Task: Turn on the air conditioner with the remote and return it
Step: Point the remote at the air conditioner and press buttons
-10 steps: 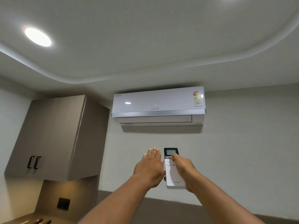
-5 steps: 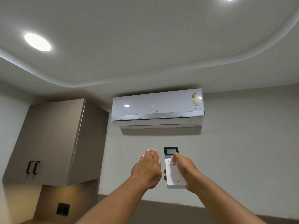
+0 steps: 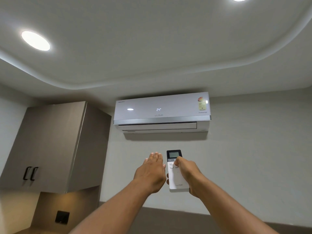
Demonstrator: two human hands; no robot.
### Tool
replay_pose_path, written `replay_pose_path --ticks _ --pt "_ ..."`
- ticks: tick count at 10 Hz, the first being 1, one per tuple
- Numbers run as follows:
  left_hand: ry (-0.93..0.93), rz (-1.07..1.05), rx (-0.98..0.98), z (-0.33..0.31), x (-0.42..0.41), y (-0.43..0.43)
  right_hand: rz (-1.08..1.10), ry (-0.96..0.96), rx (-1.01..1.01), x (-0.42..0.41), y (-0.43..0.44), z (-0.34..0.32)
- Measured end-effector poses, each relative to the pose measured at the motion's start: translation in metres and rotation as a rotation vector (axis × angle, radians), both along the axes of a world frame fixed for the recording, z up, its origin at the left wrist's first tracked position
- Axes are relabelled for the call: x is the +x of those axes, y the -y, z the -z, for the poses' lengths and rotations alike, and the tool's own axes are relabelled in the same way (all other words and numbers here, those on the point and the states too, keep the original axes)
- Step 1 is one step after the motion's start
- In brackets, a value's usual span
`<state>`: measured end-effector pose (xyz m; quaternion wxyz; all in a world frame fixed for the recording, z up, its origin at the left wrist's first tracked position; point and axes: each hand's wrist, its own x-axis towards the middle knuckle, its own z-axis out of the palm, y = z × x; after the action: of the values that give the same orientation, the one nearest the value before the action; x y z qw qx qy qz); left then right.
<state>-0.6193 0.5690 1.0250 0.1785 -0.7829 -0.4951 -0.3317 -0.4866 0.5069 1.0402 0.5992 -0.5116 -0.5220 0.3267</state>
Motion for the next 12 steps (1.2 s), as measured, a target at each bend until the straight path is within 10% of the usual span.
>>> replay_pose_path --ticks 12 --pt "0.007 -0.011 0.018 -0.012 -0.018 0.011 -0.004 -0.016 0.042 -0.01 0.0 -0.01"
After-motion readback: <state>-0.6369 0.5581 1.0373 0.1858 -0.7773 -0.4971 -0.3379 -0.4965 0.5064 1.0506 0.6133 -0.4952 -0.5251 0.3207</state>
